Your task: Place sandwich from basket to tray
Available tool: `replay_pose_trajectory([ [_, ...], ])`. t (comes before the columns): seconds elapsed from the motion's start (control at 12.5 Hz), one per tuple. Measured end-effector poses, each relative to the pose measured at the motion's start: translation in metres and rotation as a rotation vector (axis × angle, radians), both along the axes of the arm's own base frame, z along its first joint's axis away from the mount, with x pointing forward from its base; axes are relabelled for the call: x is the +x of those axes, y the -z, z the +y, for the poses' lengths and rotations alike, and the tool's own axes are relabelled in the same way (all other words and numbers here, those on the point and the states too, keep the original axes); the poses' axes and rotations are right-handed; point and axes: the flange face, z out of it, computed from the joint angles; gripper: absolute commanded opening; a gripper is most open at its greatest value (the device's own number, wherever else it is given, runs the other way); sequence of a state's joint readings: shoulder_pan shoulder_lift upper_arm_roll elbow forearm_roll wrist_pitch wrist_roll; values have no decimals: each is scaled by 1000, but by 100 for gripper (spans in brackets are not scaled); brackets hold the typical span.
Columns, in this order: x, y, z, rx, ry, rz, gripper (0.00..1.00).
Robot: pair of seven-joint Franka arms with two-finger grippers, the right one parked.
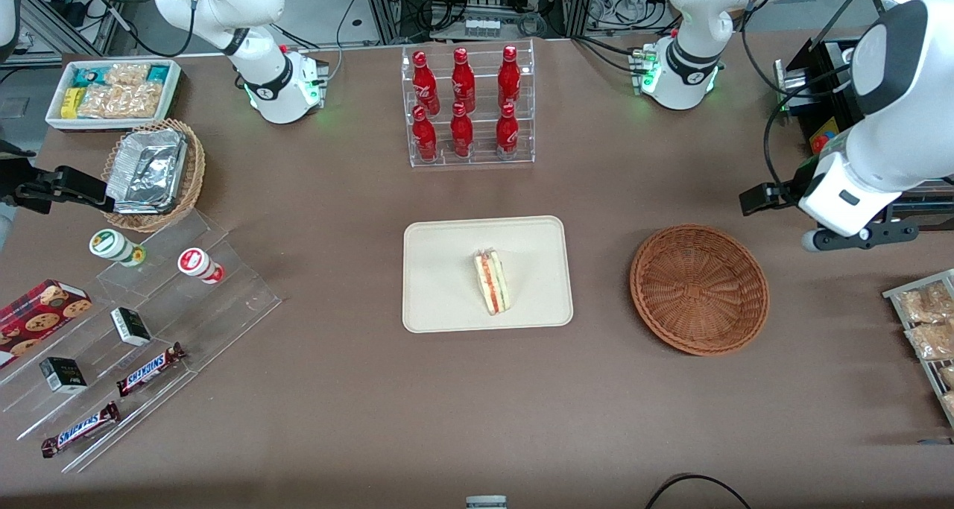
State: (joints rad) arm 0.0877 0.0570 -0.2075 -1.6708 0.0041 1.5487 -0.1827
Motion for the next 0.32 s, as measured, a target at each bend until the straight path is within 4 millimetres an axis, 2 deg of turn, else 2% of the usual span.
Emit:
replay_pose_trajectory([
  [0.32, -14, -26, 3, -8, 87, 0, 100],
])
